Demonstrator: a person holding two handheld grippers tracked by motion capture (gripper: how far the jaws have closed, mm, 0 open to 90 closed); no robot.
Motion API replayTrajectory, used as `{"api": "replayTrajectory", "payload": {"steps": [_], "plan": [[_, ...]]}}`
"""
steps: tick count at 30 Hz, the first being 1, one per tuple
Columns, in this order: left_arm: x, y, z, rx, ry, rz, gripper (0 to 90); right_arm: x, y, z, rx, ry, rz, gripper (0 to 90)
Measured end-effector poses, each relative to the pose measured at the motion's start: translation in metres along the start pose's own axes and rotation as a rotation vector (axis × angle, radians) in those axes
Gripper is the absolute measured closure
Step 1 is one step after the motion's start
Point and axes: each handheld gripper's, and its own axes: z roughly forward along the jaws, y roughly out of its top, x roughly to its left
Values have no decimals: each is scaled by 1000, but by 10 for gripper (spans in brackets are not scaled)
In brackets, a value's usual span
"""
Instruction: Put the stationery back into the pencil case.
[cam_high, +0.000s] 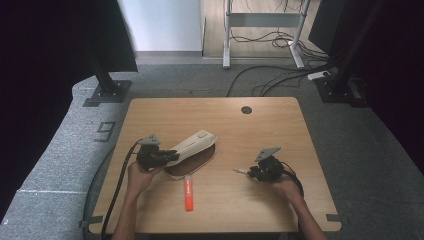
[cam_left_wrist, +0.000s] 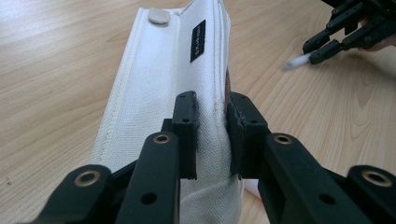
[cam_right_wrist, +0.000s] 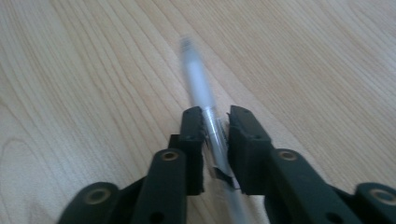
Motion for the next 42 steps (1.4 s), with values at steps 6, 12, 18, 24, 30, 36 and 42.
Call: {"api": "replayTrajectory", "payload": {"steps": [6,12,18,24,30,36,42], "plan": [[0,0,0,-3,-3,0,743,-2,-1,-1,3,1,7,774],[0,0,-1,-11,0,-3,748,1,0,-1,5,-11,35,781],[1,0,-2,-23,11,-2,762,0,0,-3,-3,-6,58,782],[0,1,-2,-27,20,-1,770,1,4,-10,-25,1,67,782],[0,1,-2,-30,22,-1,771,3,15,-16,-36,1,53,782],[0,1,-3,-33,21,-3,772,5,28,-14,-36,18,45,782],[0,1,-3,-39,21,-8,772,7,42,-8,-35,44,32,781]]}}
